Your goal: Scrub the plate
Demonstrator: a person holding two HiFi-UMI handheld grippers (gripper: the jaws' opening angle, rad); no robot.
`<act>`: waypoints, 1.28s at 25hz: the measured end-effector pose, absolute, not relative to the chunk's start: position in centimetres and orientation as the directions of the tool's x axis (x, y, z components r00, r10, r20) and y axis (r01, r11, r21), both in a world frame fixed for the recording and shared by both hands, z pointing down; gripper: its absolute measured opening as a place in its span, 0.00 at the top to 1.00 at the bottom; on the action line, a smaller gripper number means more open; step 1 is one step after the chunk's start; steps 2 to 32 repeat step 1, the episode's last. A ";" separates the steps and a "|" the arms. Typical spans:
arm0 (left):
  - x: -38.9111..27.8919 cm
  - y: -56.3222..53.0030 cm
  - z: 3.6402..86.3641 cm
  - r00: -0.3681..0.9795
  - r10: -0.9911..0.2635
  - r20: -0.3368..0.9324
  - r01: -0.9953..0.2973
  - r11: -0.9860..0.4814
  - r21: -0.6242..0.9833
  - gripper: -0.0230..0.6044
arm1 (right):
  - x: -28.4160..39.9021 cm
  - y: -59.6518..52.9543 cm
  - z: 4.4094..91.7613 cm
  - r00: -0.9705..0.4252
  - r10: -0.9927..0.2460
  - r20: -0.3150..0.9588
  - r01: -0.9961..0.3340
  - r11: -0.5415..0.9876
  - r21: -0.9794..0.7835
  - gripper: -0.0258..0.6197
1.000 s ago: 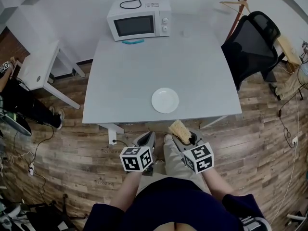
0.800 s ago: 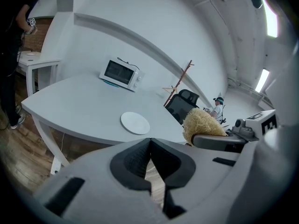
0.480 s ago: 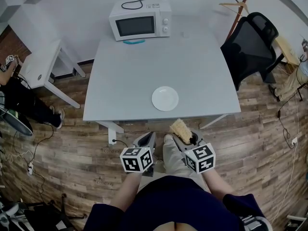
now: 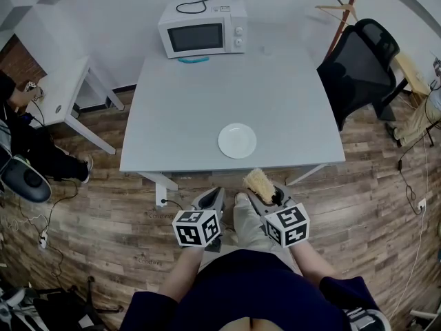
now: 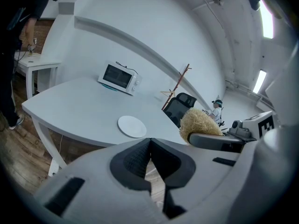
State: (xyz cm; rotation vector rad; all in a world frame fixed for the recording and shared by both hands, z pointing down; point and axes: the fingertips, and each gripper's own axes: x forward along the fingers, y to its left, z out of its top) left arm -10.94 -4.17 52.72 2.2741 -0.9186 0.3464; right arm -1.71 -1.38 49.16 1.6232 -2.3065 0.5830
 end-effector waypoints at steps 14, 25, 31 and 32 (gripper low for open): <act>-10.9 -4.2 52.7 0.719 -0.523 0.457 -0.695 -0.542 0.473 0.93 | -1.7 -1.4 49.1 -0.342 -0.836 0.430 -0.940 0.296 -0.172 0.68; -10.9 -4.2 52.7 0.719 -0.523 0.457 -0.695 -0.542 0.473 0.93 | -1.7 -1.4 49.1 -0.342 -0.836 0.430 -0.940 0.296 -0.172 0.68; -10.9 -4.2 52.7 0.719 -0.523 0.457 -0.695 -0.542 0.473 0.93 | -1.7 -1.4 49.1 -0.342 -0.836 0.430 -0.940 0.296 -0.172 0.68; -10.9 -4.2 52.7 0.719 -0.523 0.457 -0.695 -0.542 0.473 0.93 | -1.7 -1.4 49.1 -0.342 -0.836 0.430 -0.940 0.296 -0.172 0.68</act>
